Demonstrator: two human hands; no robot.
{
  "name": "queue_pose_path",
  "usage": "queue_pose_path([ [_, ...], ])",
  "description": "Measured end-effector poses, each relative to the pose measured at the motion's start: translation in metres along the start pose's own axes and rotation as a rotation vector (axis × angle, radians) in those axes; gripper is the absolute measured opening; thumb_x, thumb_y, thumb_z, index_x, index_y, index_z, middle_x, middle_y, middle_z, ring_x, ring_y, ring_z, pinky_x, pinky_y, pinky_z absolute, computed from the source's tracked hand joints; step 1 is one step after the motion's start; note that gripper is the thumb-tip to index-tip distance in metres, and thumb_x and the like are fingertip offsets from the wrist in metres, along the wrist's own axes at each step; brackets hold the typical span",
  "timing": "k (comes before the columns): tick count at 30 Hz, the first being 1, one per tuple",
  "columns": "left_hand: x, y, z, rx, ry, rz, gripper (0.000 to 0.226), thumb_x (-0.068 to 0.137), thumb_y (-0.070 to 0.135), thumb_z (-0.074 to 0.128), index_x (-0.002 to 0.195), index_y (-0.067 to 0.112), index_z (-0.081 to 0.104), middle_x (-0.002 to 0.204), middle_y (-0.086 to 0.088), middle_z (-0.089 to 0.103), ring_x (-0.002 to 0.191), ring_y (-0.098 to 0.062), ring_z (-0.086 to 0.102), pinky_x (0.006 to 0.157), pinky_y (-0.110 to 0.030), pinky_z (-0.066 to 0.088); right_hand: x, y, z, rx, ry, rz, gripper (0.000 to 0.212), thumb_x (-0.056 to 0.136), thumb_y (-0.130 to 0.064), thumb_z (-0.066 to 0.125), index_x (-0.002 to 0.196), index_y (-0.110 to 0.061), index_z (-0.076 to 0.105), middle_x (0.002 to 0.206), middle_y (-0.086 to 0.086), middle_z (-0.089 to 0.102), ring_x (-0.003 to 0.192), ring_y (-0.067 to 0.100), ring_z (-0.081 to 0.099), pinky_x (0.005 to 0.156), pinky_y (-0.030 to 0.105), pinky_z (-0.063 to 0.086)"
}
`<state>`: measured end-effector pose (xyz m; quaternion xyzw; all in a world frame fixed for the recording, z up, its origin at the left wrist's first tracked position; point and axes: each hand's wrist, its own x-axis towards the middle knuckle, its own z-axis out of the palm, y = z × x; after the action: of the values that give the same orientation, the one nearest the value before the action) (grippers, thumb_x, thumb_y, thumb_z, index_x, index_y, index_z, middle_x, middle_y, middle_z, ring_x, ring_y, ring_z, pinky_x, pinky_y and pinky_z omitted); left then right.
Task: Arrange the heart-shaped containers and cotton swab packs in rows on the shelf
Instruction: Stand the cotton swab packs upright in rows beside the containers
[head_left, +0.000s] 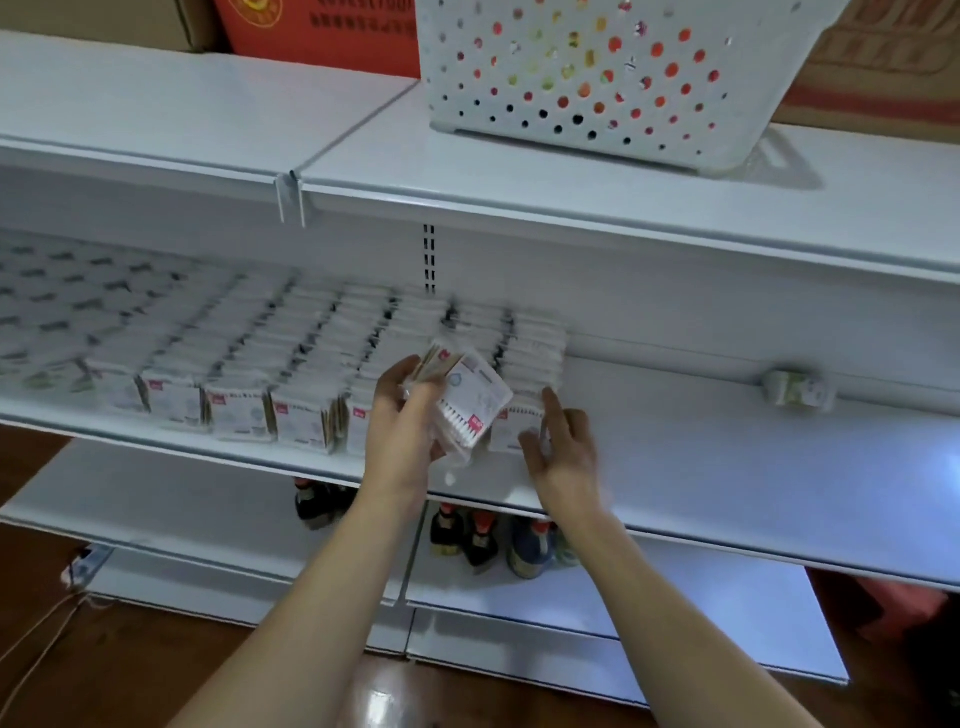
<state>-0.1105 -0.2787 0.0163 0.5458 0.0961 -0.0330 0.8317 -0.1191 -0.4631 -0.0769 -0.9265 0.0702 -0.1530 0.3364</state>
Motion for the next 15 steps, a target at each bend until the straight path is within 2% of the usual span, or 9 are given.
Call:
queue_pose_path([
  [3, 0.001, 0.004, -0.005, -0.01, -0.071, -0.041, 0.041, 0.092, 0.019, 0.065, 0.131, 0.024, 0.054, 0.103, 0.0, 0.071, 0.093, -0.02, 0.067, 0.068, -0.037, 0.054, -0.002, -0.012, -0.002, -0.06, 0.04, 0.089, 0.064, 0.098, -0.037, 0.053, 0.155, -0.024, 0.027, 0.129, 0.005, 0.042, 0.109, 0.026, 0.048, 0.085, 0.036, 0.047],
  [5, 0.002, 0.006, -0.009, -0.011, -0.124, -0.065, 0.043, 0.091, 0.015, 0.064, 0.131, 0.024, 0.053, 0.103, 0.001, 0.071, 0.093, -0.02, 0.068, 0.065, -0.036, 0.054, -0.007, -0.024, -0.008, -0.04, 0.195, 0.091, 0.055, 0.097, -0.039, 0.049, 0.148, -0.018, 0.041, 0.131, 0.007, 0.046, 0.111, 0.026, 0.052, 0.088, 0.034, 0.048],
  [7, 0.003, 0.006, -0.011, -0.001, -0.178, -0.085, 0.045, 0.093, 0.009, 0.06, 0.133, 0.026, 0.052, 0.111, 0.0, 0.07, 0.097, -0.021, 0.067, 0.065, -0.036, 0.054, -0.016, -0.044, -0.02, 0.122, 0.307, 0.102, 0.044, 0.098, -0.036, 0.049, 0.135, -0.014, 0.057, 0.123, 0.004, 0.056, 0.101, 0.017, 0.059, 0.086, 0.02, 0.048],
  [8, 0.003, 0.006, -0.011, 0.01, -0.209, -0.092, 0.046, 0.092, 0.008, 0.06, 0.133, 0.028, 0.052, 0.116, 0.0, 0.068, 0.101, -0.022, 0.068, 0.066, -0.037, 0.055, -0.02, -0.056, -0.028, 0.22, 0.299, 0.098, 0.041, 0.097, -0.035, 0.051, 0.133, -0.015, 0.06, 0.118, 0.0, 0.059, 0.097, 0.01, 0.059, 0.082, 0.01, 0.045],
  [9, 0.002, 0.005, -0.011, 0.022, -0.242, -0.096, 0.047, 0.092, 0.007, 0.061, 0.132, 0.029, 0.052, 0.119, 0.001, 0.067, 0.103, -0.022, 0.068, 0.069, -0.038, 0.055, -0.023, -0.067, -0.033, 0.296, 0.257, 0.078, 0.042, 0.096, -0.036, 0.055, 0.133, -0.018, 0.06, 0.117, -0.005, 0.061, 0.095, 0.005, 0.06, 0.08, 0.006, 0.045],
  [12, -0.002, 0.002, -0.009, 0.045, -0.324, -0.098, 0.044, 0.091, 0.007, 0.065, 0.125, 0.033, 0.054, 0.121, 0.003, 0.069, 0.103, -0.017, 0.07, 0.074, -0.038, 0.055, -0.029, -0.084, -0.041, 0.407, 0.042, 0.045, 0.054, 0.088, -0.044, 0.069, 0.137, -0.027, 0.057, 0.125, -0.013, 0.062, 0.109, -0.001, 0.06, 0.086, 0.019, 0.052],
  [15, -0.003, 0.003, -0.007, -0.009, -0.314, -0.162, 0.037, 0.093, 0.014, 0.064, 0.125, 0.031, 0.056, 0.121, -0.003, 0.069, 0.101, -0.02, 0.069, 0.068, -0.035, 0.055, -0.034, -0.085, -0.048, 0.496, 0.096, 0.108, 0.038, 0.087, -0.023, 0.076, 0.123, -0.02, 0.066, 0.112, -0.009, 0.07, 0.101, 0.002, 0.066, 0.084, 0.024, 0.053],
])
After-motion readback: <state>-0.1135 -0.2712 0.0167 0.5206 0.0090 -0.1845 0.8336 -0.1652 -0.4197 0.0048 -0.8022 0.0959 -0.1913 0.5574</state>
